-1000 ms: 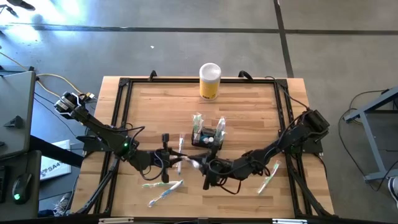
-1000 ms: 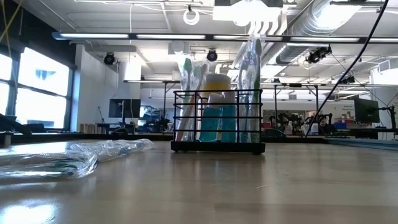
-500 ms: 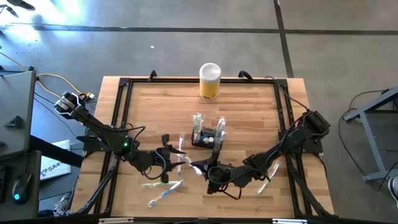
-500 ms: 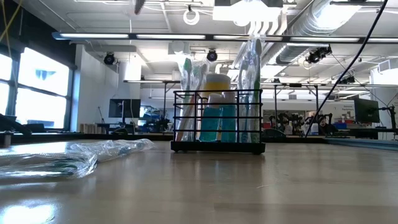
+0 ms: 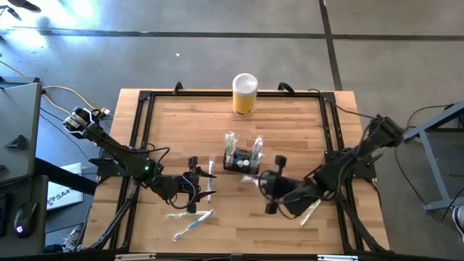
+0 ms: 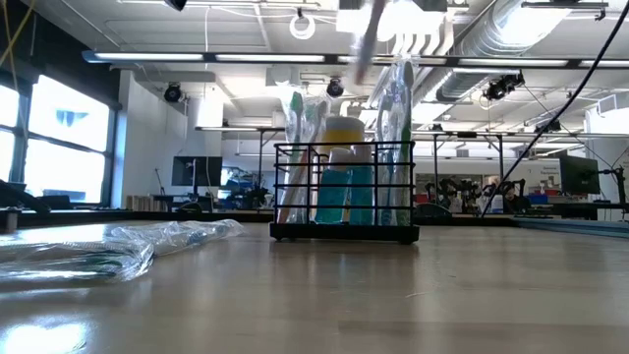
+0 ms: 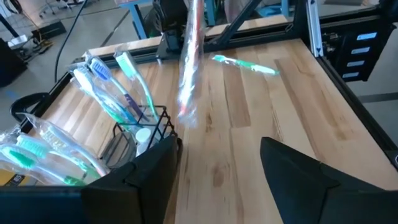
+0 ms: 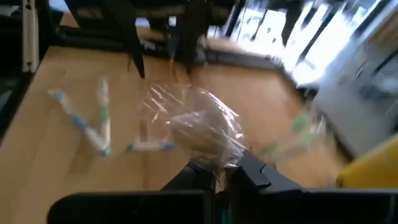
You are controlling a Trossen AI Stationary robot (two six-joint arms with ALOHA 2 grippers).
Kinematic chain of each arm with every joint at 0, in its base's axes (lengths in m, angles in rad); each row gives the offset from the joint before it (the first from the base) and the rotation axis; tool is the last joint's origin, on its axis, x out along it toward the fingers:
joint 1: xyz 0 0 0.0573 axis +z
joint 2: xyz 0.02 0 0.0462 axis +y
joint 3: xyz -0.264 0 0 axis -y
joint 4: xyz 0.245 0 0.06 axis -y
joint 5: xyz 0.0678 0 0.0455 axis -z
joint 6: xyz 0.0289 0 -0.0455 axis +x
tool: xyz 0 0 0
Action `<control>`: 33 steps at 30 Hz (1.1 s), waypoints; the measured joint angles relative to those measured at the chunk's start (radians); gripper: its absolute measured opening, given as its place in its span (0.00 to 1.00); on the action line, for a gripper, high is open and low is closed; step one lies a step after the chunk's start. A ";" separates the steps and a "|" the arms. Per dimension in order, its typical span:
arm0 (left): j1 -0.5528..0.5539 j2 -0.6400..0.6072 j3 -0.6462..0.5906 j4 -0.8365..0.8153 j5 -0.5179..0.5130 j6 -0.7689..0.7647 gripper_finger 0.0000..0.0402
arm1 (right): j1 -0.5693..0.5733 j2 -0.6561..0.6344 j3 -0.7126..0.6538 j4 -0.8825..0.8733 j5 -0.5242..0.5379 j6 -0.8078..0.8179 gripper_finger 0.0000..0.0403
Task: Pick & Place toothbrushing station
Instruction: Put the orange toothbrush into the wire organizer
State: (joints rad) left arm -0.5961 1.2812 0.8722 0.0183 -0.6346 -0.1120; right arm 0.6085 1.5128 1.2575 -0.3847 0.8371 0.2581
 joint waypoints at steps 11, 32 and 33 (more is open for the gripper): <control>0.000 0.000 0.000 -0.023 -0.001 -0.028 0.57 | -0.123 -0.068 0.000 -0.288 -0.108 0.294 0.03; 0.000 0.000 0.000 -0.104 -0.002 -0.077 0.57 | -0.262 0.098 0.000 -0.276 -0.244 0.319 0.04; 0.000 0.000 0.000 -0.104 -0.002 -0.077 0.57 | -0.264 0.105 0.000 -0.277 -0.247 0.321 0.04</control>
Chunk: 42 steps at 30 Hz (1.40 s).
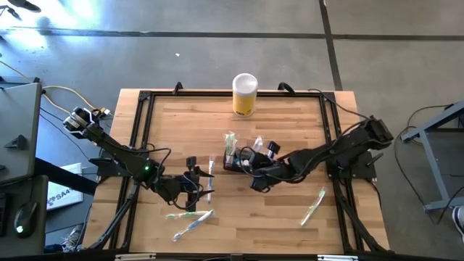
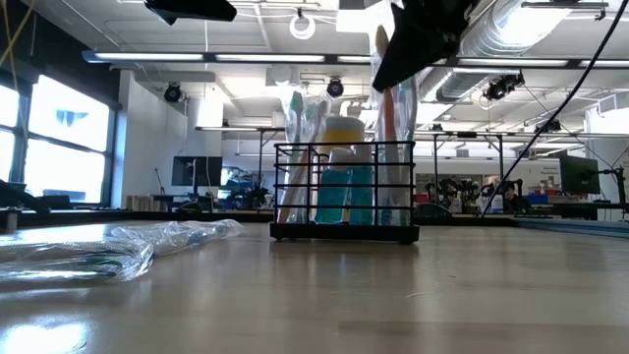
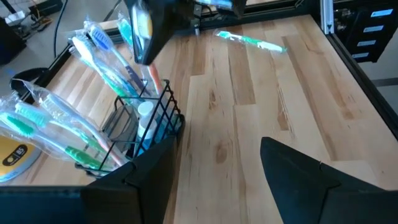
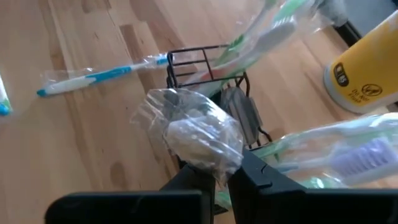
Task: Pick & Place toothbrushing station
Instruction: Put the orange toothbrush into the wire organizer, then put the blue toothbrush into the wire organizer
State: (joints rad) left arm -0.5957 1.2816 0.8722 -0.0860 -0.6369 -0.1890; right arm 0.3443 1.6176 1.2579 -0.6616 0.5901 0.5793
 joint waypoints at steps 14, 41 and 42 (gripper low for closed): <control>0.000 0.000 0.000 -0.027 0.001 -0.003 0.57 | -0.020 0.024 0.000 -0.036 -0.057 0.051 0.14; 0.003 0.000 0.000 -0.182 0.094 -0.275 0.57 | -0.010 -0.088 0.001 -0.016 -0.042 -0.083 0.61; 0.009 0.000 0.000 -0.203 0.109 -0.309 0.57 | -0.001 -0.097 0.000 -0.022 -0.045 -0.098 0.61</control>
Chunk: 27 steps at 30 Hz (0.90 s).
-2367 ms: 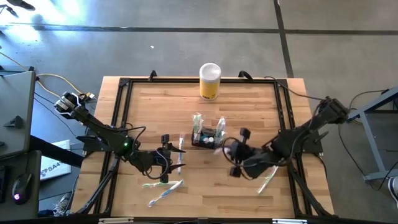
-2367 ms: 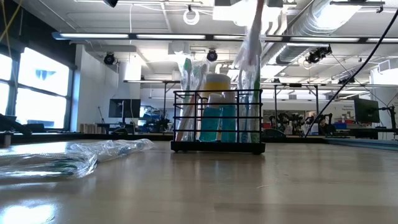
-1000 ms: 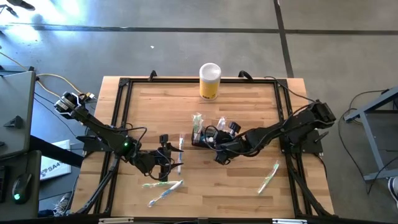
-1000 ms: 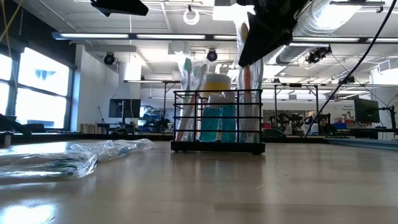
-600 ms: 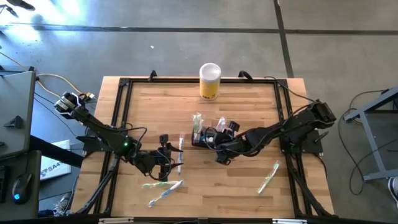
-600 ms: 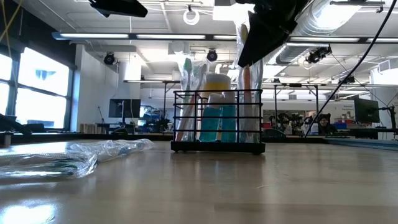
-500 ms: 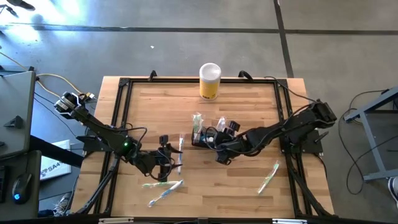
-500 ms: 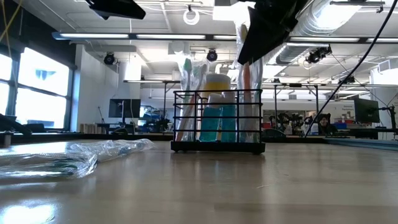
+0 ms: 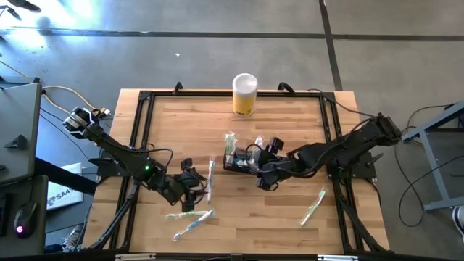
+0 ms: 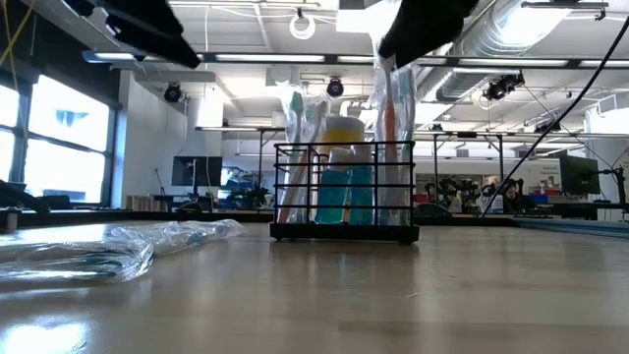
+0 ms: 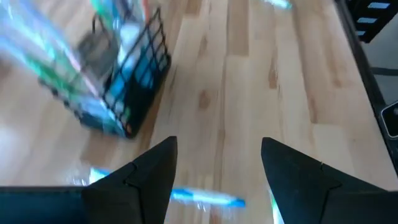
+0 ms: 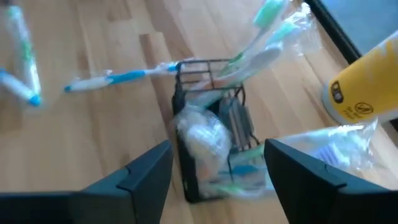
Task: Pick & Place toothbrushing station
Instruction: Put the blue toothbrush into the wire organizer
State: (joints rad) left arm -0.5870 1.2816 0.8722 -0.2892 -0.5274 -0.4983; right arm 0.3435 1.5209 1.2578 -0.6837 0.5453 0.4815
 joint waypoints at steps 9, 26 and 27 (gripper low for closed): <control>0.132 0.024 0.000 -0.108 0.164 -0.290 0.57 | 0.065 -0.048 0.002 0.069 0.003 -0.040 0.59; 0.459 0.268 0.000 -0.127 0.468 -0.371 0.57 | 0.157 -0.050 0.000 0.090 0.005 -0.060 0.59; 0.467 0.284 0.000 -0.123 0.480 -0.371 0.57 | 0.157 -0.050 0.000 0.090 0.005 -0.060 0.59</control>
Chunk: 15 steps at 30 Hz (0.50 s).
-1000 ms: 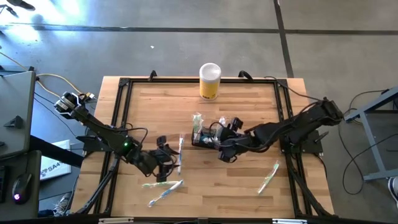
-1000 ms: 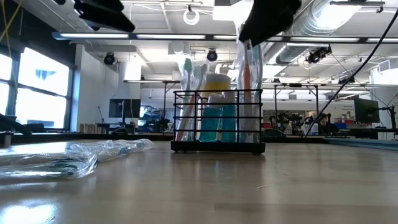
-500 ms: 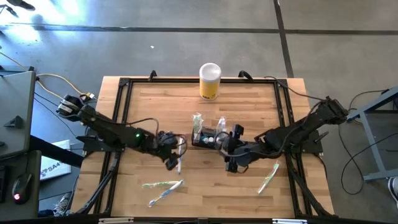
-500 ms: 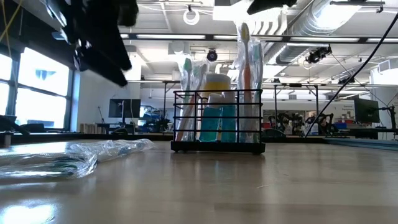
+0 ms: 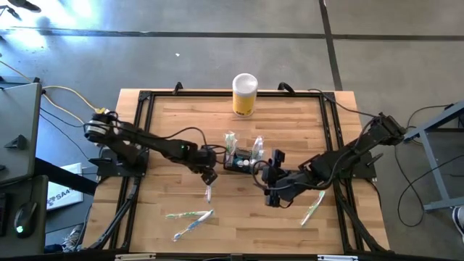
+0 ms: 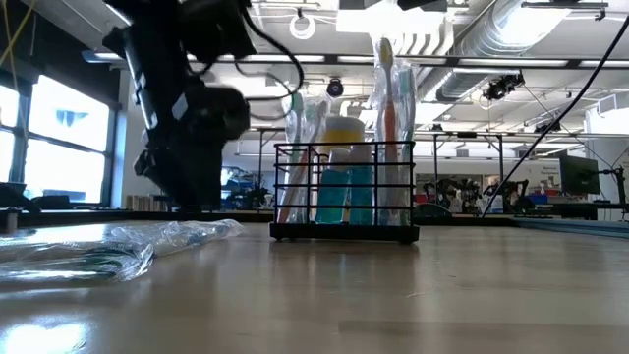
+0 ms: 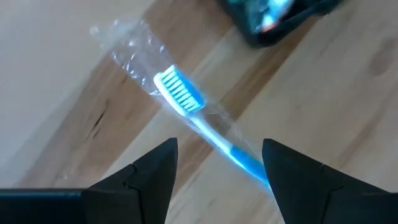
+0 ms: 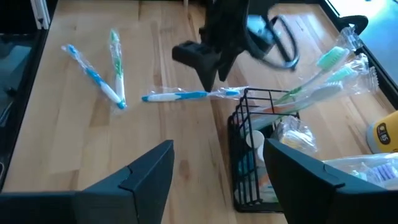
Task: Pick & Place toothbrushing station
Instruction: Put the blue toothbrush into the wire organizer
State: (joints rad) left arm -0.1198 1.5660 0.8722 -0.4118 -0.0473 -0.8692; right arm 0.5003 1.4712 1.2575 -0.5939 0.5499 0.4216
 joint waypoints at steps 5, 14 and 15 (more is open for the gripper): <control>0.019 0.064 0.000 0.002 0.035 0.036 0.57 | -0.001 0.000 0.000 0.000 0.000 0.000 0.59; 0.015 0.095 0.004 -0.015 0.030 0.080 0.47 | -0.001 0.000 0.000 0.001 0.000 0.000 0.59; 0.015 0.095 0.003 -0.018 0.025 0.082 0.43 | -0.001 0.000 0.000 0.001 0.001 0.000 0.59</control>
State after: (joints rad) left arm -0.1047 1.6615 0.8757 -0.4297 -0.0226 -0.7872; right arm 0.4995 1.4712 1.2575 -0.5927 0.5507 0.4214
